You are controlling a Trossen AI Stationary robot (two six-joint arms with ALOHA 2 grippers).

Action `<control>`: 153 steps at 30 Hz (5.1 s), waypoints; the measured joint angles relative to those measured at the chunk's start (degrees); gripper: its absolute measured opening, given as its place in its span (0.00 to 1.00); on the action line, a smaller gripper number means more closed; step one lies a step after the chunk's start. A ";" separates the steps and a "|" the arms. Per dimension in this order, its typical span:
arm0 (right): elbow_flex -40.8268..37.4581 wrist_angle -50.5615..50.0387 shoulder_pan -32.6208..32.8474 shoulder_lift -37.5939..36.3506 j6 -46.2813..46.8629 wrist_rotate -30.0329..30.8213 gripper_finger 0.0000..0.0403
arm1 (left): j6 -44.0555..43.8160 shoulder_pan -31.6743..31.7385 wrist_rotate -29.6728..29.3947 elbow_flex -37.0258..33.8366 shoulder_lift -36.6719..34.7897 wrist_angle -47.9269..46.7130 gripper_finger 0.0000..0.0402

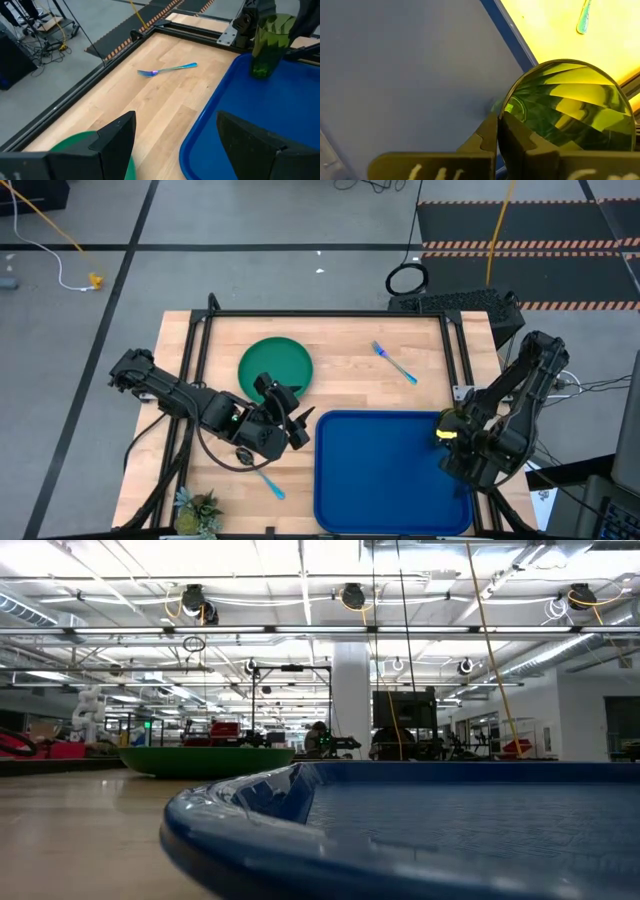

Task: Pick and place plate/cup/fork/spoon on tray
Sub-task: Put the green cup in the top right corner of the blue tray, then put the green plate in the middle of the blue tray

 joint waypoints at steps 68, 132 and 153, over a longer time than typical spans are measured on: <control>12.60 -0.47 -0.07 -0.04 -5.99 3.57 0.33 | 0.01 0.00 4.08 0.04 0.00 0.02 0.69; 9.43 41.55 -2.82 7.13 -60.87 28.59 0.33 | 23.39 13.44 28.33 -42.93 -0.02 10.27 0.67; 9.43 41.57 -2.80 7.13 -60.87 28.39 0.33 | 25.58 13.32 27.28 -42.93 -0.02 10.54 0.07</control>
